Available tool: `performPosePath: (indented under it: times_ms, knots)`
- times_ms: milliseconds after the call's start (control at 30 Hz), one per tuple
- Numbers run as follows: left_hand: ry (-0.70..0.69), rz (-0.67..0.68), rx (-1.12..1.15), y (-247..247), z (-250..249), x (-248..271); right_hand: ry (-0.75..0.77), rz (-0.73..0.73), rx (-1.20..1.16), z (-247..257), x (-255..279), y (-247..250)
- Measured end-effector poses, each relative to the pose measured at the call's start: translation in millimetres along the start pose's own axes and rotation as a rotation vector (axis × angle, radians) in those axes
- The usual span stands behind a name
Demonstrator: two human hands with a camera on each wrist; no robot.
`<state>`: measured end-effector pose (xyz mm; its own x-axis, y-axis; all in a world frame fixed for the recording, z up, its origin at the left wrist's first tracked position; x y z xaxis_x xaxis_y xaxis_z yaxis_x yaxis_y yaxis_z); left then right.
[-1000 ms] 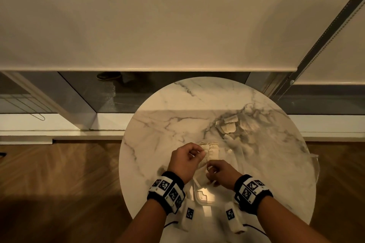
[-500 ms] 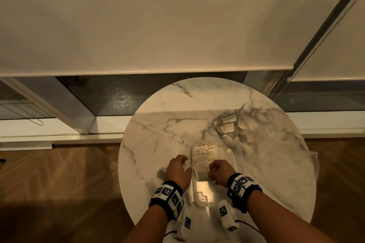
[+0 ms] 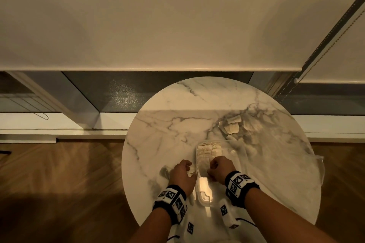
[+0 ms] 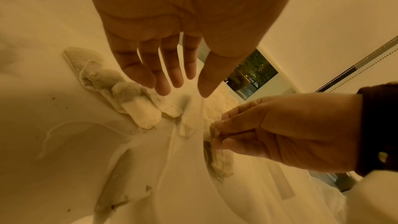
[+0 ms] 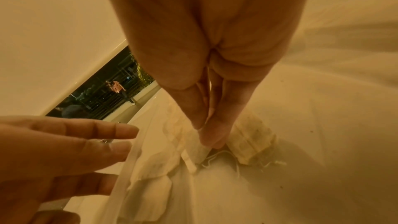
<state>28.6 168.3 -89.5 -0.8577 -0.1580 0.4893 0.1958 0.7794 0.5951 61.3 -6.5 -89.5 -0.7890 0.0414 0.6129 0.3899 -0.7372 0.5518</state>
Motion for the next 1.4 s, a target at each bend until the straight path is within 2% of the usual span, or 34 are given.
performPosePath:
  times_ms: [200, 333, 433, 500, 600, 767, 1100, 1400]
  knots:
    - [-0.073, -0.063, -0.025, 4, -4, 4, -0.016, 0.020, -0.153, -6, 0, 7]
    - [-0.349, -0.143, -0.228, 4, -28, 16, -0.031, -0.063, -0.175, -15, 2, 22]
    - [-0.544, -0.037, -0.524, -15, -52, 29, -0.057, -0.162, -0.168, -26, 1, 32]
    - [-0.599, 0.063, -0.728, -32, -58, 35, -0.093, -0.181, -0.145, -33, -2, 35]
    - [-0.601, 0.139, -0.904, -53, -52, 36, -0.167, -0.093, -0.125, -40, -6, 32]
    - [-0.532, 0.164, -1.030, -71, -43, 32, -0.216, 0.023, -0.006, -50, -15, 20]
    - [-0.524, 0.159, -1.067, -75, -37, 33, -0.176, -0.008, 0.021, -58, -30, 10]
    - [-0.460, 0.139, -1.046, -72, -40, 34, -0.136, 0.007, 0.009, -54, -30, 12]
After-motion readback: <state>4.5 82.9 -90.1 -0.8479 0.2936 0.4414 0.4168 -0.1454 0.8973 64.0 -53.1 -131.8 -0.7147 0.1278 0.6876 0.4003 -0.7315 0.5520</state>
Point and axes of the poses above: each hand's wrist, its own x-axis away from the middle knuckle, its own y-axis out of the back of the hand, z = x × y, the point moved 4 cm from there along -x, towards the middle knuckle, and after that the axes turned 5 degrees about y, right-handed, at the moved point
